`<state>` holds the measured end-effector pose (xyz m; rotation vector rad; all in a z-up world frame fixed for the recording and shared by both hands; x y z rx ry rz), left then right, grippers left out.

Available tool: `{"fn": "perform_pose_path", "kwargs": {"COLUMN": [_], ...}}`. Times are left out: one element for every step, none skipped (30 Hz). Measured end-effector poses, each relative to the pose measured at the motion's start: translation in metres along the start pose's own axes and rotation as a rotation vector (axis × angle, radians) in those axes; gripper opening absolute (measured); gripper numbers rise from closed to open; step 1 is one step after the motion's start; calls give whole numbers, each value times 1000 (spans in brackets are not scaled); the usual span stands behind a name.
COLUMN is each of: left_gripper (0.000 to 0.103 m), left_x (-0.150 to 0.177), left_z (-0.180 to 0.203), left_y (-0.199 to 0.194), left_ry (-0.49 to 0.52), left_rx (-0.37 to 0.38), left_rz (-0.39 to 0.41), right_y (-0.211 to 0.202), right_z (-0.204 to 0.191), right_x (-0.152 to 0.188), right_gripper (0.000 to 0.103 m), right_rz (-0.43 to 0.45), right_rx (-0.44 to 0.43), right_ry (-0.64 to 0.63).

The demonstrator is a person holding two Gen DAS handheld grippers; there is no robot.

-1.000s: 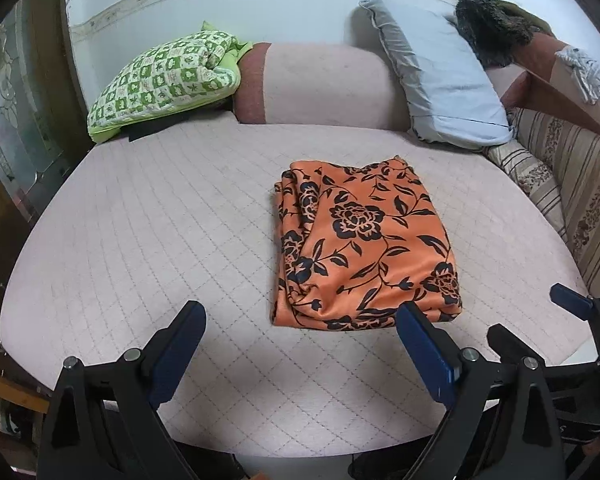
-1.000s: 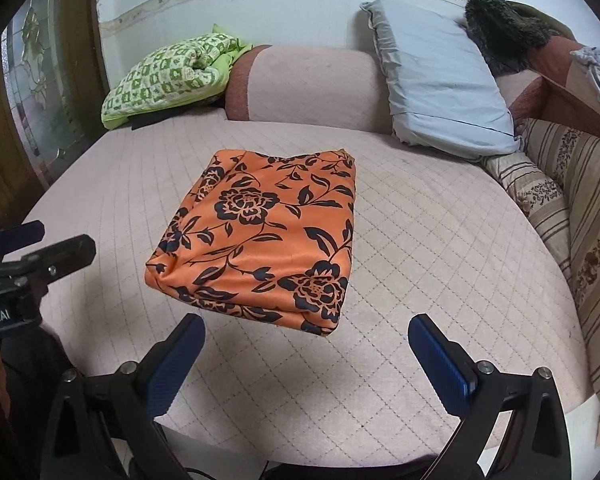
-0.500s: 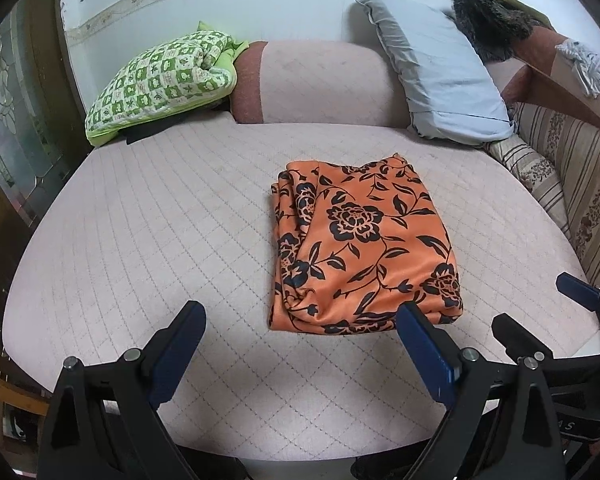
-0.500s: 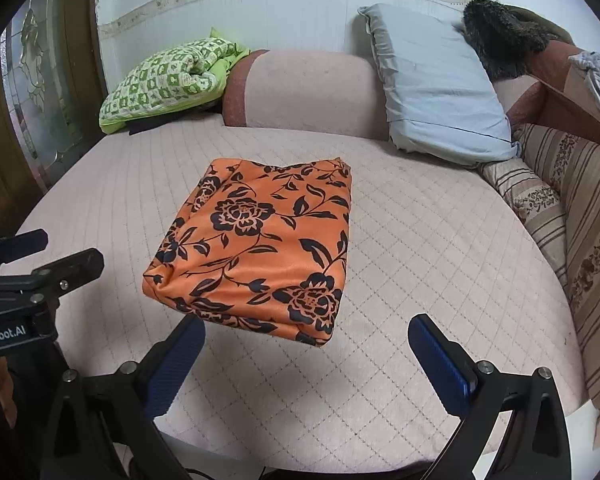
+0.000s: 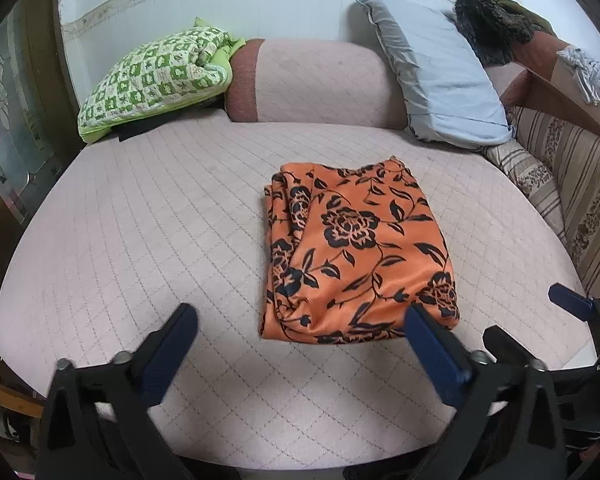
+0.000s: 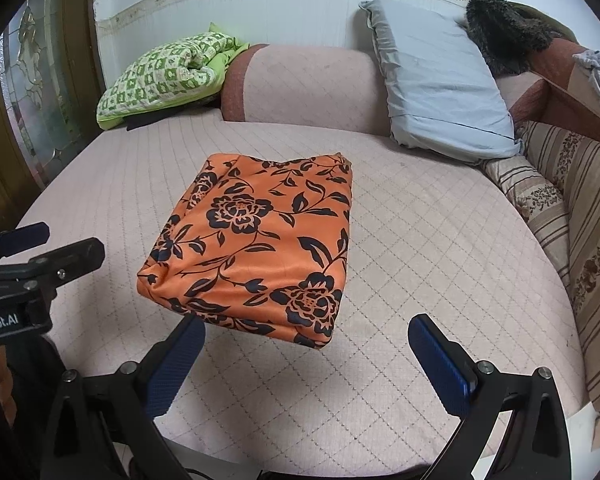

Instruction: Fold small clothes

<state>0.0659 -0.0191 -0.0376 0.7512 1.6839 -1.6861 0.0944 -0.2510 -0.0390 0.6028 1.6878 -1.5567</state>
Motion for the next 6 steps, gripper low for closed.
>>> {"fn": "perform_pose_path", "kwargs": {"left_gripper": [103,103,103,103,103,103], "left_x": [-1,-2,-3,-3,-4,-5], "left_z": [0,1,3,3,3,4], "left_y": [0,0,2,3,3,4], "left_ry": [-1,0,0,-1,0,1], "left_rx": [0,5,12,11,6,3], "left_rz": [5,7,5,5,9,12], "right_y": [1,2,3,4,5,7], "right_z": [1,1,1,1,2,2], "right_x": [0,0,0,0,0,0], "right_gripper": [103,103,103,103,103,103], "right_rz": [-2,-4,-3,-4,-6,-8], "right_rx": [1,2,1,3,3,3], "right_ry": [0,1,2,2,3,5]}}
Point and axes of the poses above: each gripper's, at about its wrist camera, not at the fingertips, and y roughly the way its jaws point, z to its right, x to its underside, the point moved 6 cm from there along y, roughly the way its jaws point, and after that the axes turned 11 degrees about z, right-handed, at the moved point
